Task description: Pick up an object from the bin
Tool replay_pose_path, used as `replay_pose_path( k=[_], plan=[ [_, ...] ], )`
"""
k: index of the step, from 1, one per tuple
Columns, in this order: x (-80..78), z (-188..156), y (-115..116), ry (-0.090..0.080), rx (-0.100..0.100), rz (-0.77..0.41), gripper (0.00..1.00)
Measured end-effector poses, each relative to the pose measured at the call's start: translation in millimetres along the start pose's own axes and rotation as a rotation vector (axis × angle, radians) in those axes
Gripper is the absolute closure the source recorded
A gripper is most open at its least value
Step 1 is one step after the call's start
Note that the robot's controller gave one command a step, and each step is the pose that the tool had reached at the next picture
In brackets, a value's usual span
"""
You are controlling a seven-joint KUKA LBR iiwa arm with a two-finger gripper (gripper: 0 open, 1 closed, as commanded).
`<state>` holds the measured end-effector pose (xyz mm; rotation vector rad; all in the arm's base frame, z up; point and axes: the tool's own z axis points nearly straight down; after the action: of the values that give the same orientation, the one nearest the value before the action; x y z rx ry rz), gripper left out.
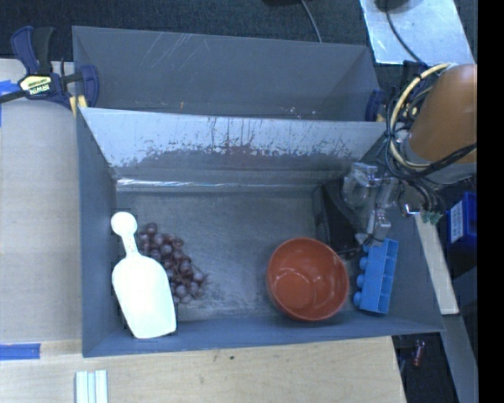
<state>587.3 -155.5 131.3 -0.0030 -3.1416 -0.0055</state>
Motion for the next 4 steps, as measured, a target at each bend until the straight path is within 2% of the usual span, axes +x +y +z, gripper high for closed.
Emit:
replay_pose_path(
  k=[1, 2, 3, 4],
  plan=[
    [-0.9, -4, 0, -0.004, 0.002, -0.004, 0.00],
    [30.9, 51, 35, -0.023, -0.010, -0.526, 0.00],
    [34.3, 13, 21, -0.011, -0.008, -1.047, 0.00],
    [-24.9, 39, 17, -0.004, -0.048, -0.912, 0.00]
  ],
)
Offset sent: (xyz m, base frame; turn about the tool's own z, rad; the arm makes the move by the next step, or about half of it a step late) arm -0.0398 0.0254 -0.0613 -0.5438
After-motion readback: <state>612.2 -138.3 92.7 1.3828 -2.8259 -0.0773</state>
